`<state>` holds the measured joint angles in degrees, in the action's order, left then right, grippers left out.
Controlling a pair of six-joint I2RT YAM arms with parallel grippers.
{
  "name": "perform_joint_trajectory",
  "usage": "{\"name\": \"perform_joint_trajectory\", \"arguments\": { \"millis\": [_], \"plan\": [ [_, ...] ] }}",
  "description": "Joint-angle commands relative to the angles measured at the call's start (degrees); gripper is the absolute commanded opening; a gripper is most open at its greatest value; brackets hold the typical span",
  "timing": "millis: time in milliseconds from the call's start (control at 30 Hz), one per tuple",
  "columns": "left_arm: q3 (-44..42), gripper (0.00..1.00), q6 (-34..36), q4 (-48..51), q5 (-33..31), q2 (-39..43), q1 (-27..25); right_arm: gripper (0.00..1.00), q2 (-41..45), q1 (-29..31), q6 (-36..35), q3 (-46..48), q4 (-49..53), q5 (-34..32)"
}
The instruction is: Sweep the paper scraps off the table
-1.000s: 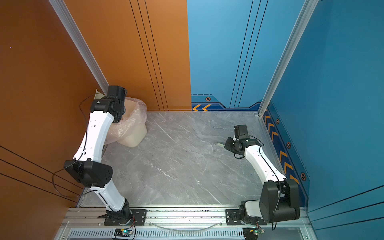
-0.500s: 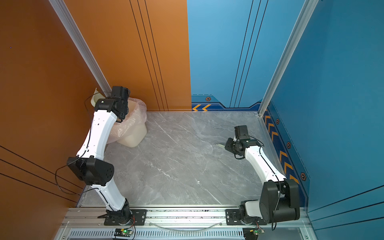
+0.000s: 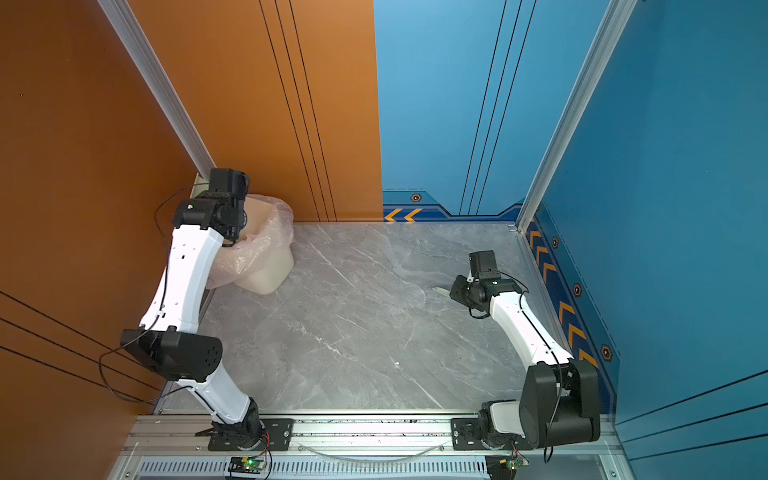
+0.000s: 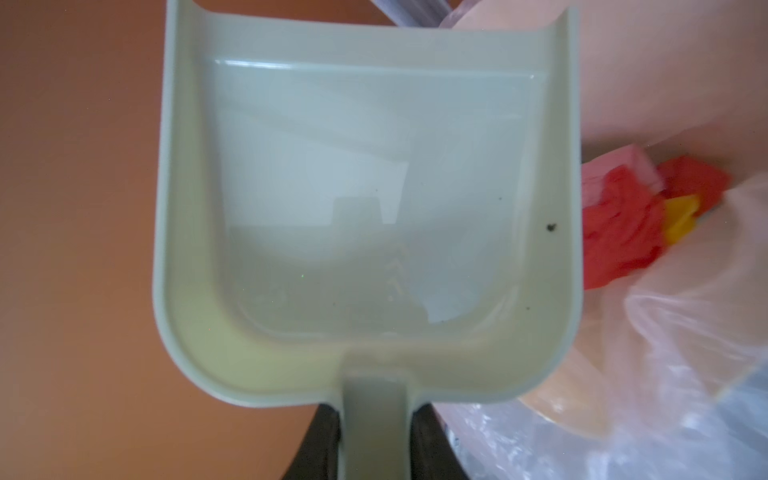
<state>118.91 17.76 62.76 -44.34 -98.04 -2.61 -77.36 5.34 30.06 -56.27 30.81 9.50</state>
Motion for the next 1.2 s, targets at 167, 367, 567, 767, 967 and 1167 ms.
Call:
{"name": "perform_joint_trajectory", "arguments": {
  "millis": [167,367,567,767,967,1167],
  "plan": [
    [0.00,0.00,-11.08,-0.66,28.20,6.15,2.91,0.00,2.65,-2.03,-0.43,0.28,0.35,1.17],
    [-1.98,0.00,-16.78,-1.50,42.76,8.31,3.32,0.00,5.14,-4.44,-1.32,-0.12,2.00,0.62],
    [-6.83,0.00,-23.47,-5.78,54.29,11.20,2.65,0.00,7.57,-7.20,-2.03,-0.49,4.07,-0.43],
    [-13.09,0.00,-27.55,-10.53,56.19,14.72,-1.43,0.00,8.98,-10.09,-1.94,-1.50,5.55,-3.84],
    [-19.73,0.00,-30.61,-14.91,55.48,17.72,-9.22,0.00,9.34,-11.41,-2.45,-2.22,5.86,-10.10],
    [-27.15,0.00,-32.36,-21.63,52.66,19.55,-16.90,0.00,10.74,-11.91,-2.47,-1.30,4.75,-18.53]
  ]
}}
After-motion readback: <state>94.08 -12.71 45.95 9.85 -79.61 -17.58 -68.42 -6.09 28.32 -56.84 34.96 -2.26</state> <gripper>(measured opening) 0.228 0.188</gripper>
